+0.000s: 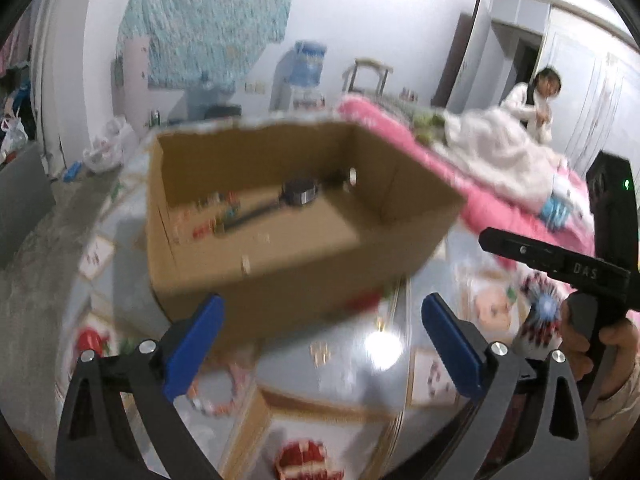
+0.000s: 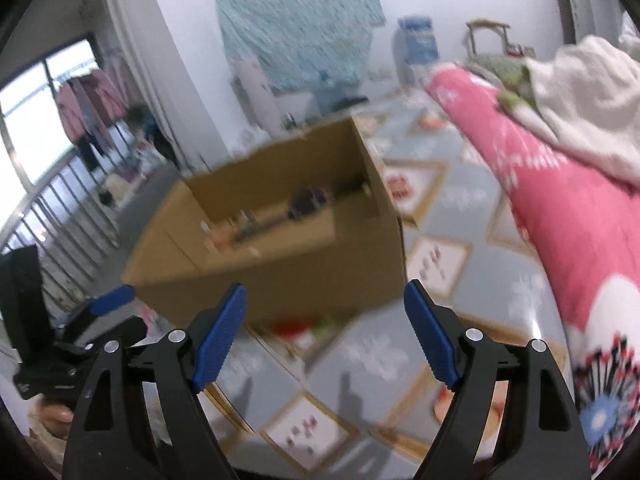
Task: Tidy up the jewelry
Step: 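Move both tools back around the box toward the pink bracelet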
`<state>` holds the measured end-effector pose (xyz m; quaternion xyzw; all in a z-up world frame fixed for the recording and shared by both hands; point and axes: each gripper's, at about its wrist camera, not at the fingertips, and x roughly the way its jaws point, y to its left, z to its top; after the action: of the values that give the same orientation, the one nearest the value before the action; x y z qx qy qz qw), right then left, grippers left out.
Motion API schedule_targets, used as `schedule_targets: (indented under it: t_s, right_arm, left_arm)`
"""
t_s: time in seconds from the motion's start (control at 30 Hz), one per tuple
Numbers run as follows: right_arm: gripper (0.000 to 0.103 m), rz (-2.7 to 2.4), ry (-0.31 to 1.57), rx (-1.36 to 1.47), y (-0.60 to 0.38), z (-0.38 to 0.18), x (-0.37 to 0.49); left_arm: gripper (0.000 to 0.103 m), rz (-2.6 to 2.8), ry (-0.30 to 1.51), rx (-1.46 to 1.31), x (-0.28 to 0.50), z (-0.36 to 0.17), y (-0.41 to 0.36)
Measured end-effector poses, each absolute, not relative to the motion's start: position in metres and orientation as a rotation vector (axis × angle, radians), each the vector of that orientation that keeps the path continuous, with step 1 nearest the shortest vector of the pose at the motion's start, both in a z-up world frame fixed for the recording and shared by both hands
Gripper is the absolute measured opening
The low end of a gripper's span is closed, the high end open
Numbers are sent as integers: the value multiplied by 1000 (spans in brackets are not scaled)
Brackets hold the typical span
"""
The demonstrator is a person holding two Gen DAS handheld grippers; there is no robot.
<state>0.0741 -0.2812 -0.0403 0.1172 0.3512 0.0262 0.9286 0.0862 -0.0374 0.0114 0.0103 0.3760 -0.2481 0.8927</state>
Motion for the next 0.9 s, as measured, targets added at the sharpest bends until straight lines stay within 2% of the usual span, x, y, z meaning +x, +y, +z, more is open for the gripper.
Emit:
schedule_targets:
  t_s: [0.23,0.4,0.7,0.9]
  right_arm:
    - [78,-10,835,127,-262,-80,64]
    - [81,-44,877,60,-252,-97,65]
    - [82,-25,894,121,-261,-105,56]
    - [82,24,826,180,-273,-92,53]
  left_arm:
    - [97,-461,947,141,77,-51,-56]
    - [97,-433,1011,128,82,-75,-54]
    - [97,-361,954,209,78,-78,-56]
    - [97,-352,951,188,81,-80,-58]
